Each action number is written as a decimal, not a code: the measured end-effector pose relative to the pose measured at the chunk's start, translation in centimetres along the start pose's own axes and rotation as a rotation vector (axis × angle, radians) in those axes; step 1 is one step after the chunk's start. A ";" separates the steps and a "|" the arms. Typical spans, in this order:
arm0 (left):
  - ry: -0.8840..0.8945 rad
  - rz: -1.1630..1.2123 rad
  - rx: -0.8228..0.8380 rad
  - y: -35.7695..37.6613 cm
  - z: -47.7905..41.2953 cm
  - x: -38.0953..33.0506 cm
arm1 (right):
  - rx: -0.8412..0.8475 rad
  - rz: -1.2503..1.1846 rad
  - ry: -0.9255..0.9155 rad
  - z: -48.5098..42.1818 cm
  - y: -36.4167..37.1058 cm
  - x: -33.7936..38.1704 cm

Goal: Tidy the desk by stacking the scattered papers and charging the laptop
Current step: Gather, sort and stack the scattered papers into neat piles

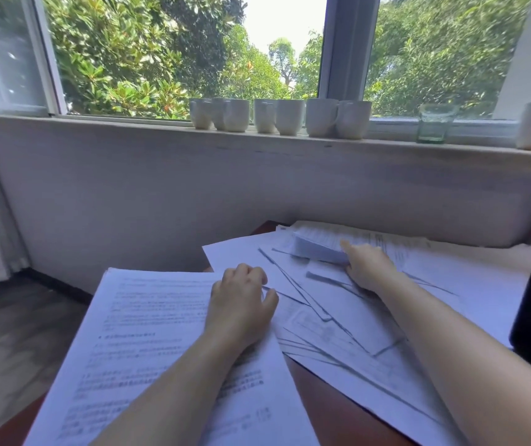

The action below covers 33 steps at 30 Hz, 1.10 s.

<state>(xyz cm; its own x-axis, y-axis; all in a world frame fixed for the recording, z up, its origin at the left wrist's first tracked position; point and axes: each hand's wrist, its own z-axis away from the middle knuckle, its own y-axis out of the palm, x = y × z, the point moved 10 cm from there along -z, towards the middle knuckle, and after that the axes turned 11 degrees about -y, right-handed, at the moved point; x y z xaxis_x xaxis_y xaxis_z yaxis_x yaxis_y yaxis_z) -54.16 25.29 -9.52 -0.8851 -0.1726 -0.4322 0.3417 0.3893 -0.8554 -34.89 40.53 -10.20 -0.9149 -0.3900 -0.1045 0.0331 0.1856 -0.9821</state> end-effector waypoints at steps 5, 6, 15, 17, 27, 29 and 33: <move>0.007 0.016 0.022 0.1 0.1 0.0 | 0.070 -0.049 0.040 0.8 -0.5 -0.5; 0.007 0.020 0.022 0.1 0.1 0.0 | 0.065 -0.051 0.052 0.8 -0.5 -0.7; 0.006 0.032 0.022 0.1 -0.1 0.0 | -0.340 -0.085 0.177 3.3 -1.5 -2.5; 0.007 0.016 0.016 0.1 -0.2 0.1 | -0.378 -0.092 0.171 3.7 -1.9 -2.3; -0.026 0.241 0.069 -0.1 -0.2 0.4 | -0.493 -0.311 0.121 7.0 -6.8 0.3; -0.053 0.495 0.077 -1.0 0.2 0.7 | -0.594 -0.383 0.026 8.6 -9.3 2.3; -0.279 1.013 0.132 -1.6 0.0 2.3 | -0.570 -0.473 -0.160 12.8 -10.1 7.1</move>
<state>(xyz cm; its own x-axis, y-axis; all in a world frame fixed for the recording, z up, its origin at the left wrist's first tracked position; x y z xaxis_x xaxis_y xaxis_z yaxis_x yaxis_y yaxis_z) -56.79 24.30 -9.17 -0.0698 -0.0311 -0.9971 0.9262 0.3693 -0.0764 -36.56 24.34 -3.02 -0.7085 -0.6623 0.2436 -0.6017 0.3866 -0.6989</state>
